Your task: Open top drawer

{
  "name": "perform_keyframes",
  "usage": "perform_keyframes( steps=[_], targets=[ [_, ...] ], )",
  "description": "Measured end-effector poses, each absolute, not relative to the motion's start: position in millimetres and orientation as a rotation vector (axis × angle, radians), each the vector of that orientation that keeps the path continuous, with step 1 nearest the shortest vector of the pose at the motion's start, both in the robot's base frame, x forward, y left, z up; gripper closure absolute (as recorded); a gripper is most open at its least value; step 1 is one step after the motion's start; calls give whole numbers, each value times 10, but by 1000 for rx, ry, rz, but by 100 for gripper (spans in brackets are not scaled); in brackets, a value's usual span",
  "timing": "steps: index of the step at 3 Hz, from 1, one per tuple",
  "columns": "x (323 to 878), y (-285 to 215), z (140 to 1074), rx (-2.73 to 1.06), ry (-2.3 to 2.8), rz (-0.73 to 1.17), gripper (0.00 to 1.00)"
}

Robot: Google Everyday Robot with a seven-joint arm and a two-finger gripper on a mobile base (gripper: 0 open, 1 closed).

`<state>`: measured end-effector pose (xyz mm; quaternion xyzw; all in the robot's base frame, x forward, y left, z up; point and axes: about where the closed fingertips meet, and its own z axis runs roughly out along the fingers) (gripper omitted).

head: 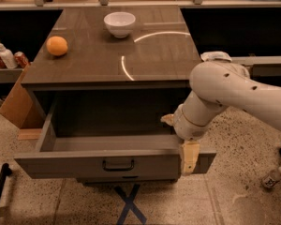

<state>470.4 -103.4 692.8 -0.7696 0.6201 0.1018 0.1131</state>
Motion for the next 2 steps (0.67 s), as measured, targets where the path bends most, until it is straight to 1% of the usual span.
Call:
perform_keyframes(
  steps=[2],
  targets=[
    [4841,-1275,7730,-2232,1765,98,0]
  ],
)
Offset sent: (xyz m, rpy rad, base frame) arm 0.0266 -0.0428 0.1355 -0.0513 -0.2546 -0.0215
